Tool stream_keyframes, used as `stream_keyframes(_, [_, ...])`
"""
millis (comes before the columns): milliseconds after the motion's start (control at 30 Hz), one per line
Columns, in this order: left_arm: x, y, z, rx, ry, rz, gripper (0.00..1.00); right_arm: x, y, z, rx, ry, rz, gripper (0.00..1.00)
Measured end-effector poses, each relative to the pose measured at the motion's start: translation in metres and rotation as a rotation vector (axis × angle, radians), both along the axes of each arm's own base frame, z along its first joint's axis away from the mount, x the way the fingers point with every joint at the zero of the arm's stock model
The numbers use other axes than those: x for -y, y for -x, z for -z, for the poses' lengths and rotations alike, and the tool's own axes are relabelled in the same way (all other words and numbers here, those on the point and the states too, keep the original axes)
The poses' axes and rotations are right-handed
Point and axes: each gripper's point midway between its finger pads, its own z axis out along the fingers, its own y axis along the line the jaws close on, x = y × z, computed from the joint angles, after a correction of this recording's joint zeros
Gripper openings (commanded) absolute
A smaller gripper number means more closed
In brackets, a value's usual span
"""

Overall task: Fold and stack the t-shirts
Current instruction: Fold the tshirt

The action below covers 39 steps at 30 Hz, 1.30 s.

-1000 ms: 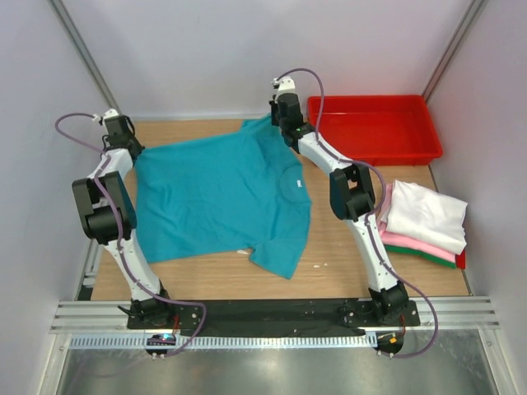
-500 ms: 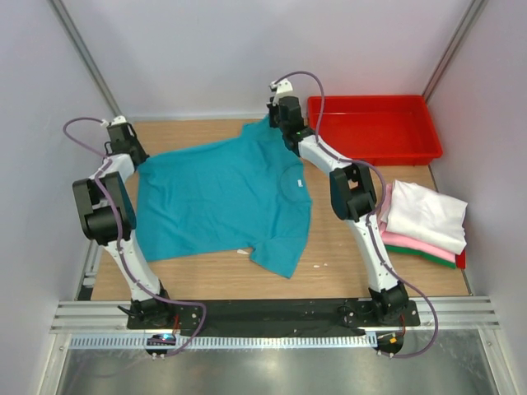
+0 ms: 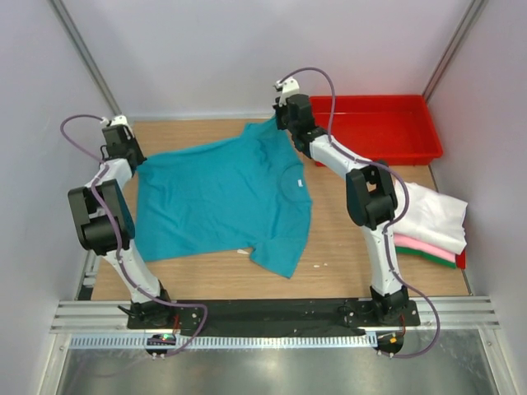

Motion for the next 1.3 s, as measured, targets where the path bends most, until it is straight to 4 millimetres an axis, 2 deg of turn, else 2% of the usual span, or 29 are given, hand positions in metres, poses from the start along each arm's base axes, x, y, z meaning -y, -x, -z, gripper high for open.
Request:
stream_keyframes(167, [-0.004,0.006,-0.005,0.031,0.016,0.017,0.00,0.005,0.019,-0.027,0.021,-0.015,-0.017,0.01])
stream_keyframes(300, [-0.002,0.015,-0.005,0.037,0.025,0.041,0.00,0.010,0.034,-0.029,0.009,-0.014,-0.029,0.01])
stream_keyframes(400, [0.002,0.023,-0.004,0.038,0.012,0.069,0.00,0.014,0.047,-0.018,-0.022,-0.003,-0.036,0.01])
stream_keyframes(533, [0.006,0.035,-0.003,0.031,-0.011,0.097,0.00,0.020,0.064,0.006,-0.084,0.017,-0.045,0.01])
stream_keyframes(700, [0.009,0.048,0.005,0.005,-0.027,0.114,0.00,0.027,0.084,0.027,-0.151,0.032,-0.049,0.01])
stream_keyframes(1033, [0.012,0.072,0.036,-0.077,-0.039,0.127,0.00,0.035,0.126,0.030,-0.208,0.039,-0.071,0.01])
stream_keyframes(1300, [0.010,0.074,0.037,-0.089,-0.064,0.142,0.00,0.033,0.150,0.053,-0.292,0.042,-0.098,0.01])
